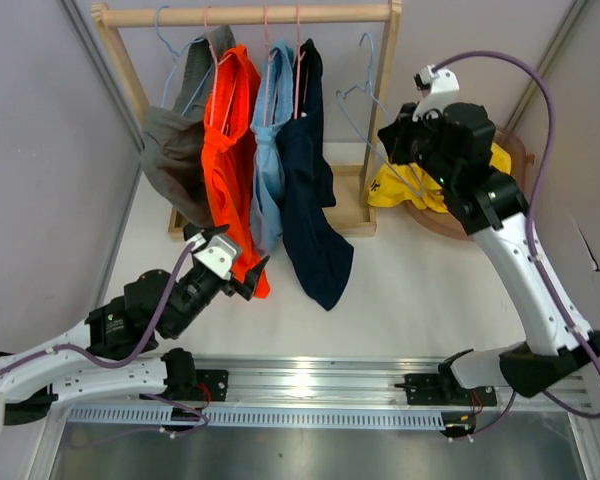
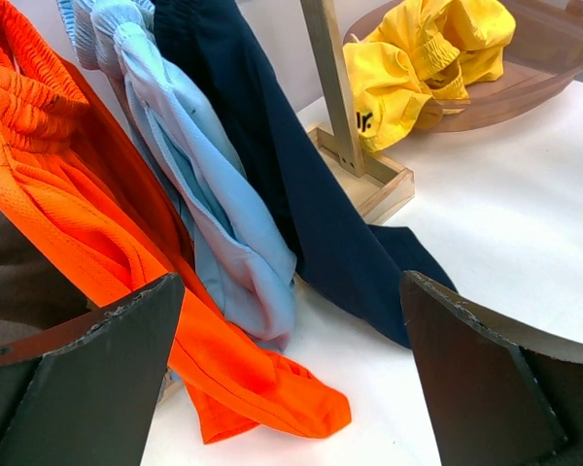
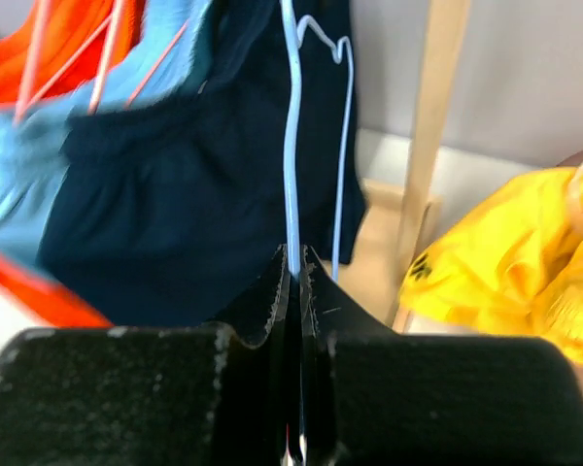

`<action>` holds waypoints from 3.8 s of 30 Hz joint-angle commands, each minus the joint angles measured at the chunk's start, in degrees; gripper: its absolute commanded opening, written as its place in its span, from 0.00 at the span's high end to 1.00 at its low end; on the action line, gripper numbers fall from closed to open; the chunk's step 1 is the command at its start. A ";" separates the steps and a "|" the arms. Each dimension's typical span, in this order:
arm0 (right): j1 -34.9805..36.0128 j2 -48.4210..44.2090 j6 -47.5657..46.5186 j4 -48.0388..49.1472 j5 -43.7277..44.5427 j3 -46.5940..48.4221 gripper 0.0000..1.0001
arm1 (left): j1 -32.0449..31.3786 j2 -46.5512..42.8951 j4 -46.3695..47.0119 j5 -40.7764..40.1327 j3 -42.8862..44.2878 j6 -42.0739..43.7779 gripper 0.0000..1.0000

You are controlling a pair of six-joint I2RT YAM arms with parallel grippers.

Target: Remove the shorts from the hanger

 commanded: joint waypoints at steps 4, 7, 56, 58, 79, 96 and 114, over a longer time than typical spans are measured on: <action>0.79 9.66 -3.63 12.26 8.63 13.29 1.00 | 0.86 0.02 1.54 1.55 -0.59 -1.52 0.01; 2.36 10.02 -2.48 13.06 8.54 14.70 1.00 | 0.86 -1.12 1.80 1.46 -1.56 -1.61 0.01; 6.51 -19.22 2.79 16.05 20.41 -19.12 0.01 | 16.23 29.25 6.27 8.48 33.66 -3.55 0.01; 6.50 -22.05 3.76 15.26 19.09 -22.46 0.01 | 18.08 33.05 7.78 9.02 38.49 -2.05 0.01; 6.68 -35.77 6.22 4.80 20.32 -33.19 0.01 | 29.34 70.16 6.28 14.83 74.38 -12.06 0.21; 6.59 -33.14 5.87 3.92 19.79 -33.37 0.00 | 34.17 67.70 11.82 14.12 63.84 -13.39 0.34; 6.59 -31.47 6.40 3.48 19.53 -34.25 0.01 | 35.14 61.37 12.45 18.34 57.23 -15.49 0.01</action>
